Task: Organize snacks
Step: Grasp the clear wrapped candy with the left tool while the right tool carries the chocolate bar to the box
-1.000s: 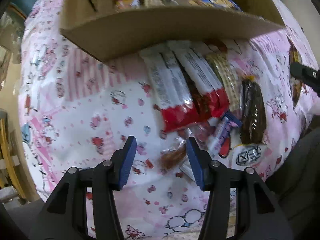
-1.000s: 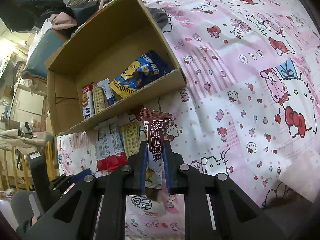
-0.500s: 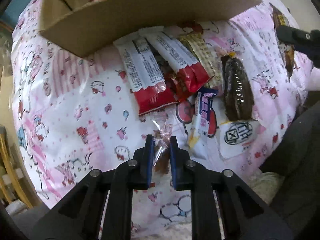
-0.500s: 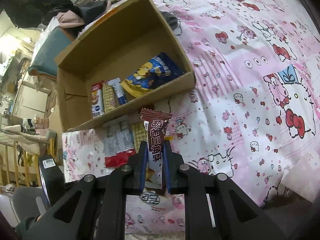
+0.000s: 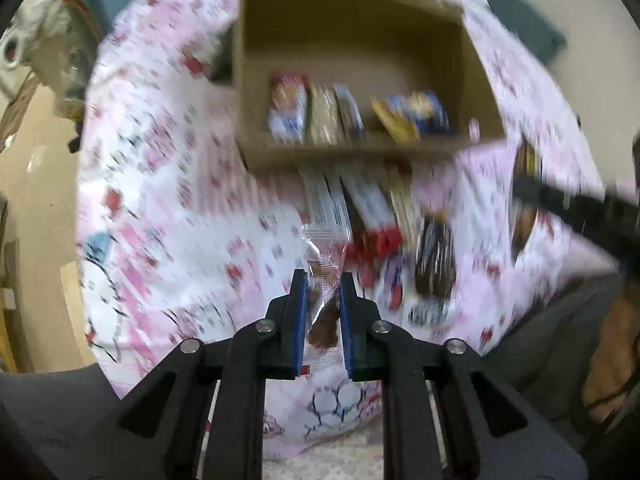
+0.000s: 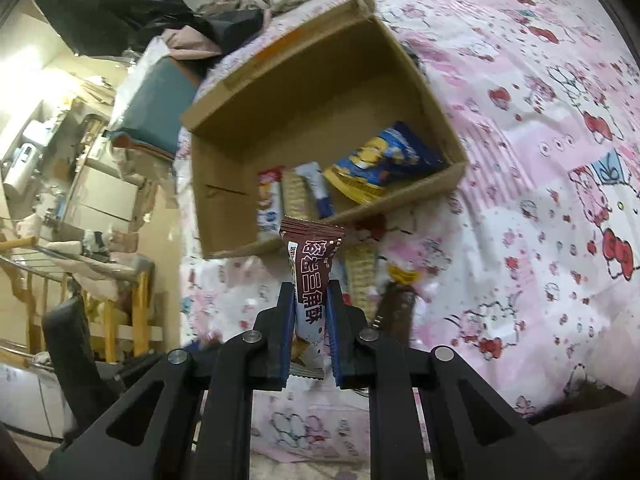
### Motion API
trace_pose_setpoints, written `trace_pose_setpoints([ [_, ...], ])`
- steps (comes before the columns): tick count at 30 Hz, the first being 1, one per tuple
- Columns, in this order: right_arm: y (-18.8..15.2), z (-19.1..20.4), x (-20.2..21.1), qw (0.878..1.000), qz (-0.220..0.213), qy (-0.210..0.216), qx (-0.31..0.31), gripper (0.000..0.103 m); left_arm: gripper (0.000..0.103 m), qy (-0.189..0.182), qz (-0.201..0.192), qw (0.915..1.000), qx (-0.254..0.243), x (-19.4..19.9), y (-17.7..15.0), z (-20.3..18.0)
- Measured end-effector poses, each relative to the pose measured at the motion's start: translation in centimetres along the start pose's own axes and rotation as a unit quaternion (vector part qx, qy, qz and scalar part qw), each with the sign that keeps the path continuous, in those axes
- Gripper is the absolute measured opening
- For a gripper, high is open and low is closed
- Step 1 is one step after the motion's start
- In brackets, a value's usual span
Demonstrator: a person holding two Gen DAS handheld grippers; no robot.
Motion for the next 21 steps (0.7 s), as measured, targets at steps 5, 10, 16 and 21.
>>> trace_pose_setpoints([
  [5,2.4,2.1,1.1,0.999,-0.026,0.03,0.011,0.016,0.012,0.006,-0.062,0.9976,0.03,2.0,5.6,2.5],
  [10,5.2,3.6,1.3,0.998,-0.049,0.043,0.021,0.016,0.012,0.011,-0.098,0.9948,0.025,2.6,9.7,2.7],
  [16,9.3,4.3,-0.2,0.996,-0.067,0.045,0.037,0.016,0.012,0.011,-0.118,0.9928,0.018,1.0,13.0,2.2],
  [21,10.6,3.1,-3.1,0.997,-0.06,0.041,0.024,0.016,0.012,-0.008,-0.116,0.9927,0.032,-1.9,13.8,2.2],
])
Point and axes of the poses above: each gripper's, at about its wrist camera, not at the fingertips, and x roughly against the way its jaws point, z to its left, y to its top, the point moved 5 cm from there along -x, roughly the way its jaws point, and after that the axes turned 8 degrees about -z, right-handed, at the moved point
